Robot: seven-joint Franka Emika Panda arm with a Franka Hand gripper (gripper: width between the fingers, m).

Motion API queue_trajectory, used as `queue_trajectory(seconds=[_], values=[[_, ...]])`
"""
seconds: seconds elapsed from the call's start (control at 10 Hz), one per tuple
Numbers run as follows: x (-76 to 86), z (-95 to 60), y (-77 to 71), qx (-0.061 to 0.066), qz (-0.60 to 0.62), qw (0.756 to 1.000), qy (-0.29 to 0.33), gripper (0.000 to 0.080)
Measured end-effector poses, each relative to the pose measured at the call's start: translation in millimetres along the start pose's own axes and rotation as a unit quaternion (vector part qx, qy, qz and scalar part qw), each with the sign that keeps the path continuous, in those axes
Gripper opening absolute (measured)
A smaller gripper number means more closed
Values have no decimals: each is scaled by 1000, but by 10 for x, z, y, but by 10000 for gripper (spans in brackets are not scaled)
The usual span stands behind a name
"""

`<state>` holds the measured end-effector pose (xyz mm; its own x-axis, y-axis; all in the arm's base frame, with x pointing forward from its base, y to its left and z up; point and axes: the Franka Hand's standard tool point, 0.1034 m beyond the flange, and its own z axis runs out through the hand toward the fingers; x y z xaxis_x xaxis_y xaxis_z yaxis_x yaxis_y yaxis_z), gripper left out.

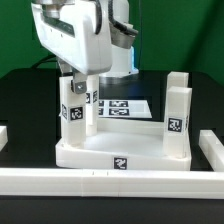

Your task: Assemble desk

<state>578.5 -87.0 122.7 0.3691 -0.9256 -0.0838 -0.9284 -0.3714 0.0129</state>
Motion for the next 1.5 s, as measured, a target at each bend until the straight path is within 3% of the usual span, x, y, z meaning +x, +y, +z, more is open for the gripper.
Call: queue_trajectory(seconds=[0.2, 0.5, 0.7, 0.8, 0.9, 1.3, 1.5], values=[[9, 1, -22, 8, 66, 998, 3, 291], [10, 9, -25, 7, 109, 994, 4, 291], [-2, 26, -14, -8, 69, 998, 10, 573], [4, 21, -25, -15, 35, 999, 17, 573], [1, 21, -36, -17, -18, 1000, 20, 636], [13, 21, -27, -20, -152, 988, 18, 649], [40, 26, -9, -32, -261, 964, 28, 649]])
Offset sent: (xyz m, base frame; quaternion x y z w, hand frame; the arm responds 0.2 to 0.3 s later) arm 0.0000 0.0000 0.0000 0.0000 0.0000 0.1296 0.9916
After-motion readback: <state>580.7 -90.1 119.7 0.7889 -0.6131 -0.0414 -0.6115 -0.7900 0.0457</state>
